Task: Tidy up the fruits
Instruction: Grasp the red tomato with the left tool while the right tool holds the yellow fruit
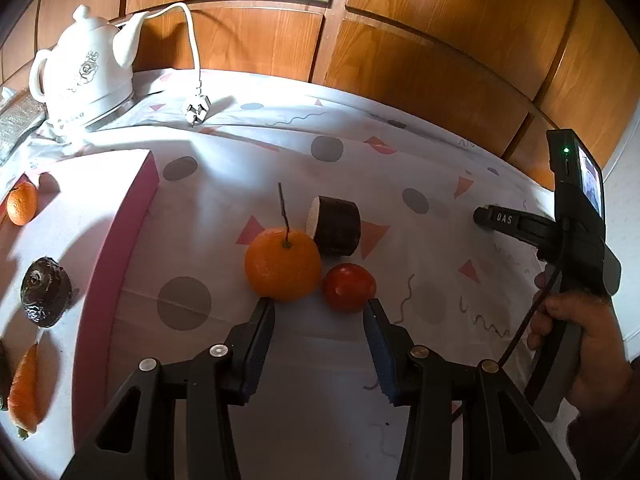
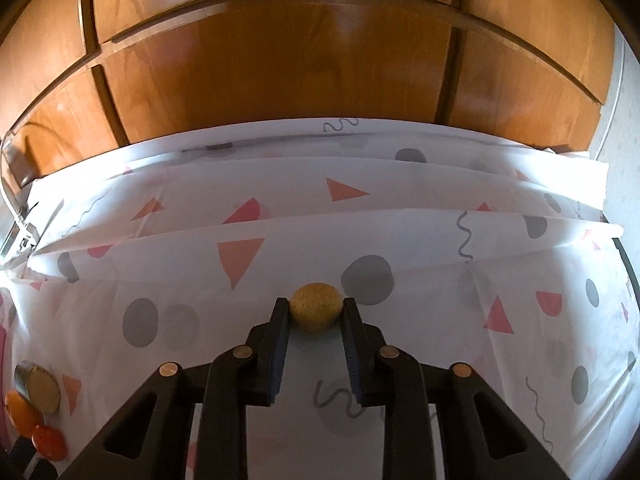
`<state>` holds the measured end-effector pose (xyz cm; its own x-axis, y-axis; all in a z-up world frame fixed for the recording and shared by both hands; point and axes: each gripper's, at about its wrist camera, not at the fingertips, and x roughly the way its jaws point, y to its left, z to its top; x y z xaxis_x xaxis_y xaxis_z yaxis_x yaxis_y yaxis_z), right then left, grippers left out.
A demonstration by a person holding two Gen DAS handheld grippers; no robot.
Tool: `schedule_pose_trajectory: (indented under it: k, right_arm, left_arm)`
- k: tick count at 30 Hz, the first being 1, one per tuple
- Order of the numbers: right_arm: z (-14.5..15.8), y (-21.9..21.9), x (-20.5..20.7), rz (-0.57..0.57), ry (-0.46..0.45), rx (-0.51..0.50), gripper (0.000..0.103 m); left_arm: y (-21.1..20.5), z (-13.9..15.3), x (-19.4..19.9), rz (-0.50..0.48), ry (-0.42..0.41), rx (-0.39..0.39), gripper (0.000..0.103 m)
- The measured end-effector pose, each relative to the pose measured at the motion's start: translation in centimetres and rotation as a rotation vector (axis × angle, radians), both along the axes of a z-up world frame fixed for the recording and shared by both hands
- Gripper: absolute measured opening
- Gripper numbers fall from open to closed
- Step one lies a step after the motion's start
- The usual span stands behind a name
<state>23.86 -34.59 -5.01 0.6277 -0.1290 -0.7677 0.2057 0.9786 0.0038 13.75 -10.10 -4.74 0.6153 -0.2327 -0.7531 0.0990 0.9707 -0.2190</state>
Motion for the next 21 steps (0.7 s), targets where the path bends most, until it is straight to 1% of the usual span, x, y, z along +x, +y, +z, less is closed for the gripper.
schedule_pose_trajectory:
  k: [5, 8, 11, 14, 16, 17, 21]
  right_arm:
    - [0.1, 0.7, -1.5, 0.047, 0.02, 0.029, 0.025]
    - [0.1, 0.8, -2.6, 0.057, 0.027, 0.049, 0.025]
    - [0.4, 1.1, -3.9, 0.066, 0.027, 0.066, 0.025]
    - [0.8, 1.6, -5.6, 0.082, 0.016, 0.059, 0.025]
    - [1.0, 2.2, -6.6, 0.101, 0.01, 0.051, 0.025]
    - [1.0, 2.4, -6.9, 0.11, 0.008, 0.048, 0.025]
    - [1.0, 3.2, -8.5, 0.139, 0.001, 0.053, 0.025]
  left_arm:
    - [-0.2, 0.0, 0.2, 0.0, 0.005, 0.002, 0.044]
    - [-0.3, 0.1, 0.2, 0.004, 0.012, 0.002, 0.04]
    - [-0.4, 0.2, 0.3, 0.006, 0.025, -0.015, 0.039]
    - [-0.4, 0.1, 0.8, 0.022, 0.04, -0.043, 0.039]
    - [-0.7, 0.2, 1.2, 0.029, 0.035, -0.035, 0.04]
    - [-0.9, 0.1, 1.4, 0.028, 0.036, -0.029, 0.042]
    - [-1.7, -0.1, 1.8, 0.017, 0.024, 0.018, 0.043]
